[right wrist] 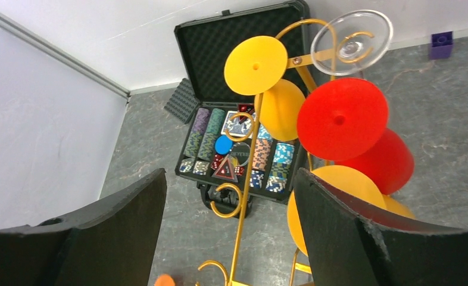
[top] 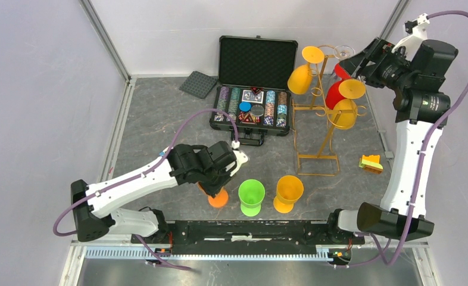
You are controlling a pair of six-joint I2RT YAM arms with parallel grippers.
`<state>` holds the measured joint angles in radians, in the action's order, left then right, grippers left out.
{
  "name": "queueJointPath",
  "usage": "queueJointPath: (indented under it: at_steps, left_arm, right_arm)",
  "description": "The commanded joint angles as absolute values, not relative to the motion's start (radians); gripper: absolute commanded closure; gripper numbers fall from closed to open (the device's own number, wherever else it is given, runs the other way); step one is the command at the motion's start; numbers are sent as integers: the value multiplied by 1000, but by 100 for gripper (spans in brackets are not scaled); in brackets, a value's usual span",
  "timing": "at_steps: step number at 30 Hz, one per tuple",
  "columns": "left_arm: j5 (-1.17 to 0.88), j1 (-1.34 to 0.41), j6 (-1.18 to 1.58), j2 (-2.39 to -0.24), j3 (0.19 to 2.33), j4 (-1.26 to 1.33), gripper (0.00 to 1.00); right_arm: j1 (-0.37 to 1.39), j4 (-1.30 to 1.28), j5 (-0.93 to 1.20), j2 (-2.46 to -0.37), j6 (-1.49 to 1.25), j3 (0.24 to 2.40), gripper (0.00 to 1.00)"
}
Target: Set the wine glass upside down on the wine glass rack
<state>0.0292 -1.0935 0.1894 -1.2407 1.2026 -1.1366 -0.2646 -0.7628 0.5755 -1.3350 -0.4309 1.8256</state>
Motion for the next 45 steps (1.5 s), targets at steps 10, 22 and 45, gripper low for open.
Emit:
queueJointPath:
  at_steps: [10,22,45]
  left_arm:
    - [493,-1087,80,-1211,1712,-1078,98]
    - [305,-1088,48,-1133,1738,-663,98]
    - [302,-1086,147,-1050,1628,-570,64]
  right_arm:
    - [-127,-469,723,-1320,-616,1851,20]
    - [131,-363,777,-1340,-692,1717,24]
    - [425,-272,754,-1448,-685,1649,100]
